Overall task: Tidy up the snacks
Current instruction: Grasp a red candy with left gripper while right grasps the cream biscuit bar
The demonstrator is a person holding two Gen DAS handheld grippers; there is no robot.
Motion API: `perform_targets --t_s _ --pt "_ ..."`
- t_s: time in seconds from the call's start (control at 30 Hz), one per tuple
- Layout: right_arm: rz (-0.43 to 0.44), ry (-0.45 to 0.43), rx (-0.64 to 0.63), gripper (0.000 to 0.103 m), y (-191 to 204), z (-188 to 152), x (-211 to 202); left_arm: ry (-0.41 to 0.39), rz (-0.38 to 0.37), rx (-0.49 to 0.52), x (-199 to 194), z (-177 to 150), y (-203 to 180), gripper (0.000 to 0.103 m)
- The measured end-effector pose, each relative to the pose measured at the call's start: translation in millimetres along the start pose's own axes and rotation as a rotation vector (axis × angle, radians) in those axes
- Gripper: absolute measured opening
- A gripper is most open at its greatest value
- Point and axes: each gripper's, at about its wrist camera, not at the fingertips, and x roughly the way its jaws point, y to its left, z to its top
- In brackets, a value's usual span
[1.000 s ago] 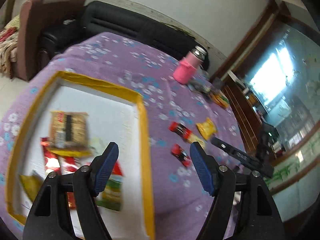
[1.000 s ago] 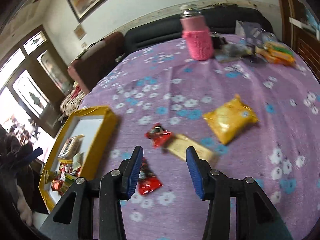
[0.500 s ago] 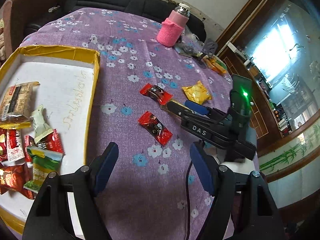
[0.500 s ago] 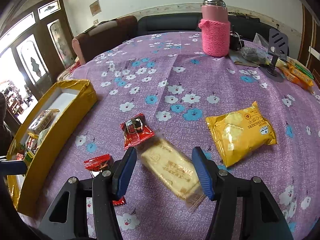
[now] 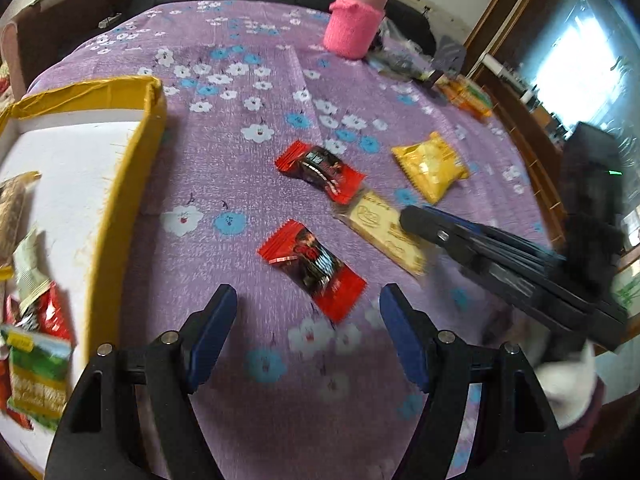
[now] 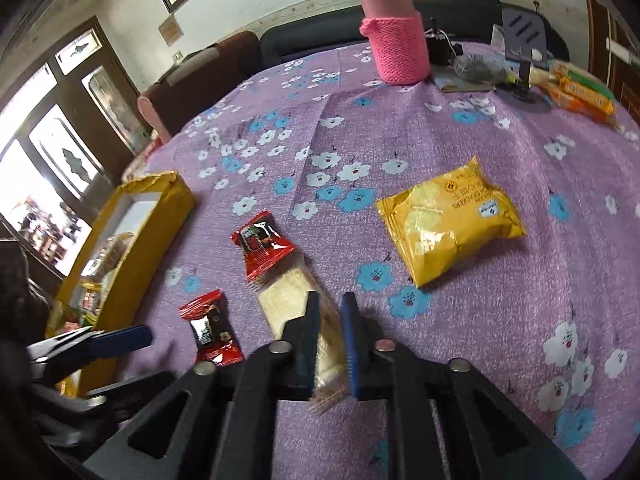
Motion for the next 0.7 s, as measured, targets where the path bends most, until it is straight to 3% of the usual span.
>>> perform_targets --t_s 0.03,0.07,0.2,0.27,0.33,0.53,0.67,0.7 --pt "0.012 0.006 -0.001 0.036 0 -1 -1 -0.003 0.016 0.005 6 3 -1 0.074" --pt "0.007 0.002 -0.008 0.038 0 -1 -1 -0.025 0.036 0.022 8 6 -4 0.074" --pt "0.022 0.01 0.007 0.039 -3 -1 0 -0.038 0.135 0.141 23 11 -22 0.071" --pt "0.031 0.019 0.015 0.04 -5 -1 2 -0.051 0.177 0.228 23 4 -29 0.055" --pt "0.038 0.025 0.008 0.043 -5 -1 3 -0.049 0.143 0.26 17 -1 -29 0.034" --pt "0.01 0.024 -0.093 0.058 15 -6 6 -0.048 0.108 0.228 8 -6 -14 0.032" --pt "-0.036 0.014 -0.157 0.058 27 -11 10 -0.065 0.127 0.242 11 -5 -17 0.034" --pt "-0.046 0.011 -0.165 0.058 28 -11 10 -0.069 0.139 0.255 13 -5 -20 0.04"
